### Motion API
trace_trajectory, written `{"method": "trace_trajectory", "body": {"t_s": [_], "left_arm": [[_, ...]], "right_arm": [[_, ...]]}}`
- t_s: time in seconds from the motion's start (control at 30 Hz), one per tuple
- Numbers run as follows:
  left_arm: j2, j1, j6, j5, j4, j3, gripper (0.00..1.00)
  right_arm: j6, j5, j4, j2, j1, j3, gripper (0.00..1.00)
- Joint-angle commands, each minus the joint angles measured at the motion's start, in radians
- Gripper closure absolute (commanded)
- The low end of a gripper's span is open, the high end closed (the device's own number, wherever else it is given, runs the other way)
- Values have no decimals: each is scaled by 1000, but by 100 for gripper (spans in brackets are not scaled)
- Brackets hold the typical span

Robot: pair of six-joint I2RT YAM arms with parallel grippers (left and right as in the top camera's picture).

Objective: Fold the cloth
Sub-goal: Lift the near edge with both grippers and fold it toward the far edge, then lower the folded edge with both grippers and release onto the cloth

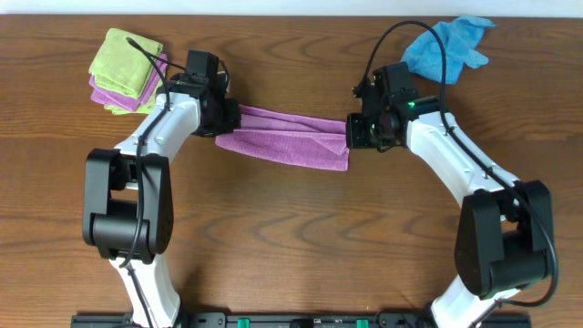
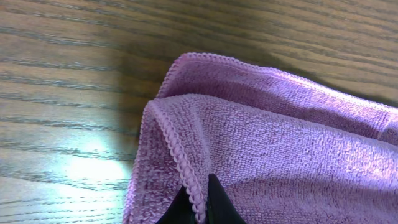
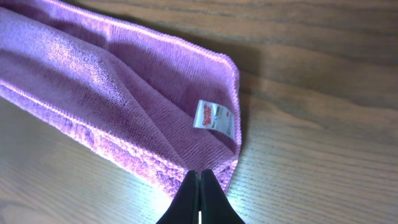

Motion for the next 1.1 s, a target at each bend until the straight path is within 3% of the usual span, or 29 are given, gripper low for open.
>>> {"method": "trace_trajectory", "body": {"t_s": [0.0, 0.6, 1.07], "left_arm": [[4, 16, 23, -11, -4, 20, 94], [4, 14, 19, -11, 177, 47, 94], [4, 14, 19, -11, 150, 47, 94]], "right_arm": [[10, -24, -11, 4, 0, 15, 98], [7, 202, 220, 4, 13, 16, 98], [-373, 525, 209, 4, 173, 16, 99]]}}
